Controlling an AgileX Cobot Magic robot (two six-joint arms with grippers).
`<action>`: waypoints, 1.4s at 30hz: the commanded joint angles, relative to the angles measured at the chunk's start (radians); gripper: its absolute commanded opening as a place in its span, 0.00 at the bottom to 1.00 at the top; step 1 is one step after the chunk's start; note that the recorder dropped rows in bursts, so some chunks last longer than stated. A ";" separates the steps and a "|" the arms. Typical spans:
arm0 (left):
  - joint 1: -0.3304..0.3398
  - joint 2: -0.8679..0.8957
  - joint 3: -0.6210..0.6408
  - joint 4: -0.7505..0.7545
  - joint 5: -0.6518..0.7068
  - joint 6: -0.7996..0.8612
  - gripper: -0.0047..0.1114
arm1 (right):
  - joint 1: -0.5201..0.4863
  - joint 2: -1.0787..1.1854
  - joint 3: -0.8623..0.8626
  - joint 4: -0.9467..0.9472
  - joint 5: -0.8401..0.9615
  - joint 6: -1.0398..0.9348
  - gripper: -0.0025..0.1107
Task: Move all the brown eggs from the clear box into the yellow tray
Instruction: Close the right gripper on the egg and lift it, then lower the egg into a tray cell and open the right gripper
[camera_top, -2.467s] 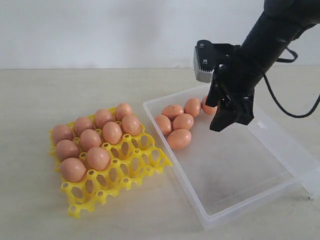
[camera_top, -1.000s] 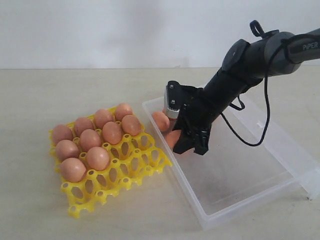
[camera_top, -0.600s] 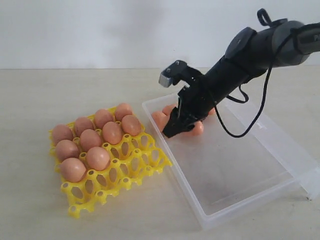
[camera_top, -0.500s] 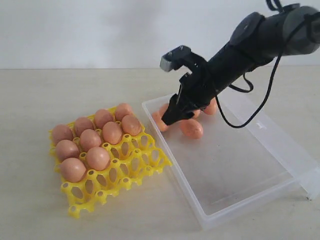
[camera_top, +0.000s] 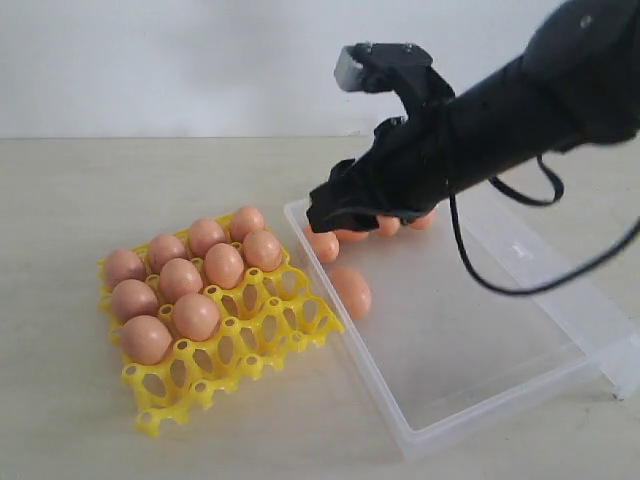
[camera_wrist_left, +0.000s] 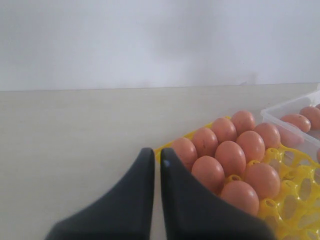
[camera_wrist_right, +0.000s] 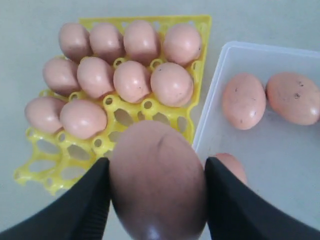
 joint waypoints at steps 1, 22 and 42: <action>0.002 -0.003 0.003 -0.001 -0.007 -0.002 0.08 | 0.225 -0.139 0.270 0.297 -0.676 -0.168 0.02; 0.002 -0.003 0.003 -0.001 -0.007 -0.002 0.08 | 0.355 0.137 0.373 -1.035 -1.559 1.652 0.02; 0.002 -0.003 0.003 -0.001 -0.007 -0.002 0.08 | 0.196 0.311 -0.008 -1.787 -1.085 2.132 0.02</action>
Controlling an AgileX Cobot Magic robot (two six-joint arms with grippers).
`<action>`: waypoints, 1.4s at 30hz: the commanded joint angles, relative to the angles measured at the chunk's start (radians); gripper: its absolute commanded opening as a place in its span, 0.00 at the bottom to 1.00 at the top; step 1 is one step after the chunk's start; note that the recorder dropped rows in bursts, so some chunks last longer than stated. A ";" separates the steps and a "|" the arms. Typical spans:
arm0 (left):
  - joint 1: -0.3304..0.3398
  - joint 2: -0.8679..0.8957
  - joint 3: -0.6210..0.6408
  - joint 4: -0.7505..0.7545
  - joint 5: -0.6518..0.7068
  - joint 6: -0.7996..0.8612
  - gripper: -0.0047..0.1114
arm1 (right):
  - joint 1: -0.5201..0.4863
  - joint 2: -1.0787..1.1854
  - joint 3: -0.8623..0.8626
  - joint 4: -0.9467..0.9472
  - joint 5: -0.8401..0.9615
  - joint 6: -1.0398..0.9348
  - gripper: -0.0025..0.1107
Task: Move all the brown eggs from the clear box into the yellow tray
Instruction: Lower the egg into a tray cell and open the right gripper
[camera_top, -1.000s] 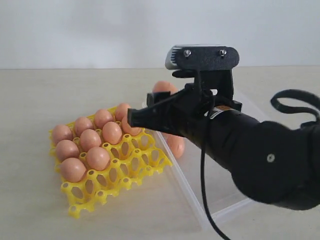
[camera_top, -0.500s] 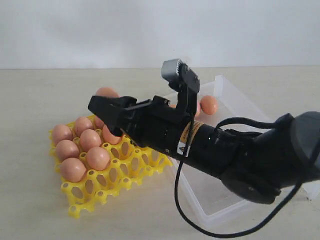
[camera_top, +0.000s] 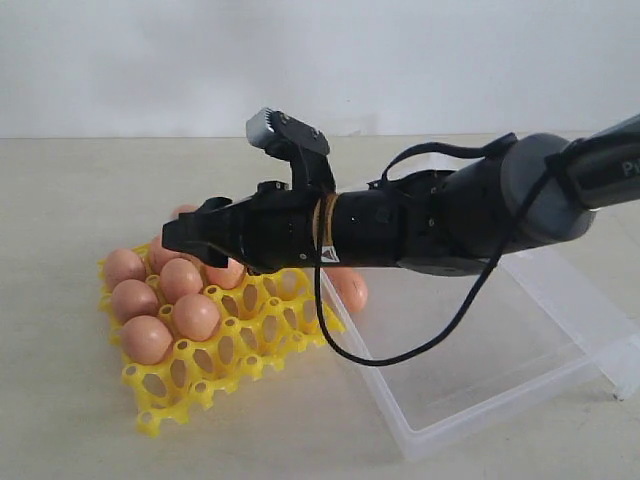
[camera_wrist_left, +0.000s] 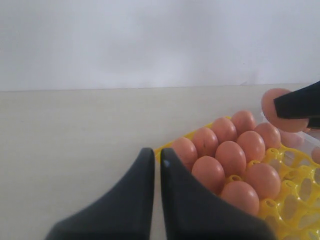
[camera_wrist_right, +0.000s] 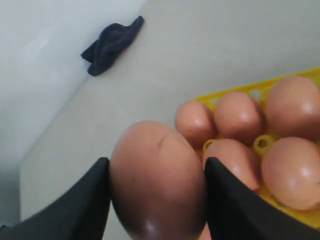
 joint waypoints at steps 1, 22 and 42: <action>0.002 -0.003 0.003 -0.001 -0.007 -0.002 0.08 | 0.001 0.000 -0.033 -0.040 0.115 -0.012 0.02; 0.002 -0.003 0.003 -0.001 -0.007 -0.002 0.08 | 0.006 0.083 -0.033 -0.239 0.270 -0.134 0.02; 0.002 -0.003 0.003 -0.001 -0.007 -0.002 0.08 | 0.006 0.083 -0.033 -0.148 0.252 -0.168 0.44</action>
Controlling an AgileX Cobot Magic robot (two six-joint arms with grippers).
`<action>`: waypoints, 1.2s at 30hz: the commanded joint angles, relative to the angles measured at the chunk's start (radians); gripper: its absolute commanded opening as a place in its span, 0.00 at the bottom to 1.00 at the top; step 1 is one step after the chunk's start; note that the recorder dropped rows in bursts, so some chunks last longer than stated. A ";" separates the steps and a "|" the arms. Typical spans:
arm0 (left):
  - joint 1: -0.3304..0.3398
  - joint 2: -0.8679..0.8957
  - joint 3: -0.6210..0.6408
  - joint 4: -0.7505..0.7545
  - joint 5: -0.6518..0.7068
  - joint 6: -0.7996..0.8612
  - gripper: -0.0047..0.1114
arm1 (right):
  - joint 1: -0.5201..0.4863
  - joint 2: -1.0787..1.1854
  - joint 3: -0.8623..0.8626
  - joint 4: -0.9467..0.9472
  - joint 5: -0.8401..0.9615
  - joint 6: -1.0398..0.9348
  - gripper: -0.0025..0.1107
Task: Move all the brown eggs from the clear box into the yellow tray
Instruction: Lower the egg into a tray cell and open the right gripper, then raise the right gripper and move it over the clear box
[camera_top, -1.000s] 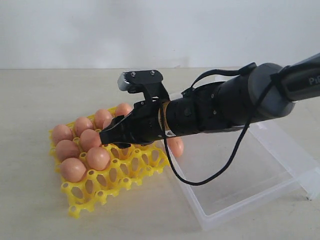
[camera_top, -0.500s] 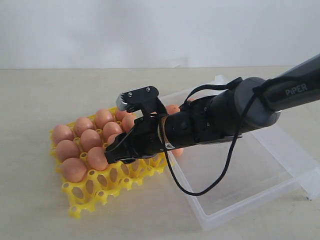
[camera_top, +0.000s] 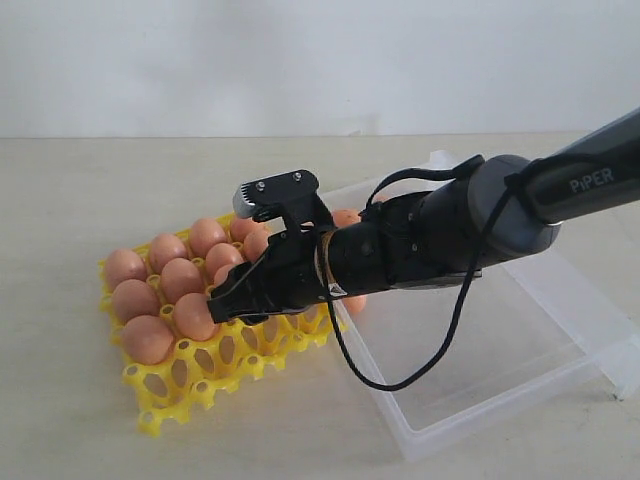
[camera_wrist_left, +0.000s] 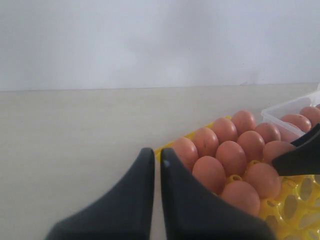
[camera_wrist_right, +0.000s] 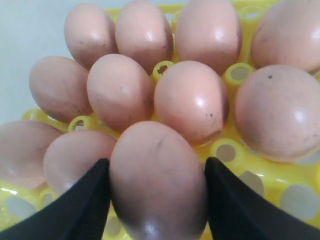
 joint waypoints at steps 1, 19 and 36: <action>0.002 -0.003 0.003 -0.001 -0.007 -0.002 0.08 | 0.000 0.001 -0.005 0.048 -0.010 -0.016 0.44; 0.002 -0.003 0.003 -0.001 -0.007 -0.002 0.08 | 0.000 -0.148 -0.005 0.104 0.076 -0.138 0.44; 0.002 -0.003 0.003 -0.001 -0.007 -0.002 0.08 | -0.182 -0.244 -0.047 0.479 0.769 -0.372 0.39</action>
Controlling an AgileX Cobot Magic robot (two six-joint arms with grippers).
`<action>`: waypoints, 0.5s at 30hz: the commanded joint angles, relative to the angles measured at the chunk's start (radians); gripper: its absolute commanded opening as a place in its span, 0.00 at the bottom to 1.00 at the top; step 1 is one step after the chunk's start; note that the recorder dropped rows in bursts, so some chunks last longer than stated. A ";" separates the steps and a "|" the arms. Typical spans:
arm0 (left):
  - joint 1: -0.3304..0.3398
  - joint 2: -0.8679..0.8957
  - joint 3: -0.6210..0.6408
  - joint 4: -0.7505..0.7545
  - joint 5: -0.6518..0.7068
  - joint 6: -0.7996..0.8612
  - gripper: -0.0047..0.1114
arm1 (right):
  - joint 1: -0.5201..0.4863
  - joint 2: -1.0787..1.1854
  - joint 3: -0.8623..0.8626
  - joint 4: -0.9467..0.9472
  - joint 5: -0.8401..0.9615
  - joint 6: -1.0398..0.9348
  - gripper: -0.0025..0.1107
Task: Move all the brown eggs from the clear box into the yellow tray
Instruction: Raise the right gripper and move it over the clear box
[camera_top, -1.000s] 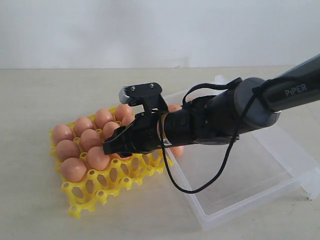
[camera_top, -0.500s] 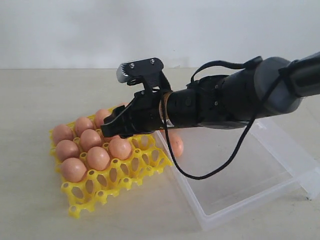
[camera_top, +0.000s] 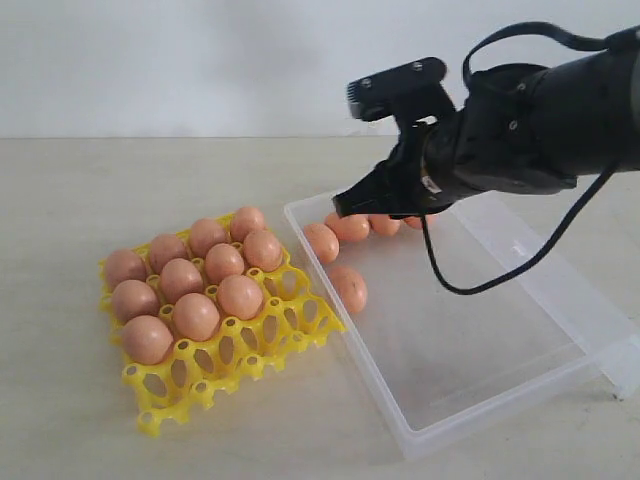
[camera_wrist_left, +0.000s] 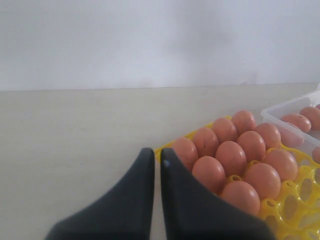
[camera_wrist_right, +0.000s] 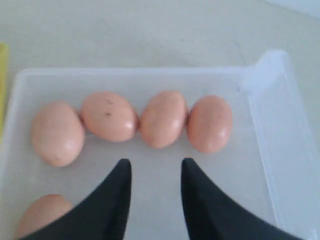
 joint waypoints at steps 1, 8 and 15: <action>0.002 -0.003 0.003 -0.001 -0.007 -0.002 0.08 | -0.093 0.050 -0.064 0.394 0.081 -0.295 0.41; 0.002 -0.003 0.003 -0.001 -0.007 -0.002 0.08 | -0.125 0.191 -0.352 0.943 0.528 -0.942 0.42; 0.002 -0.003 0.003 -0.001 -0.007 -0.002 0.08 | -0.125 0.320 -0.560 0.967 0.689 -0.944 0.42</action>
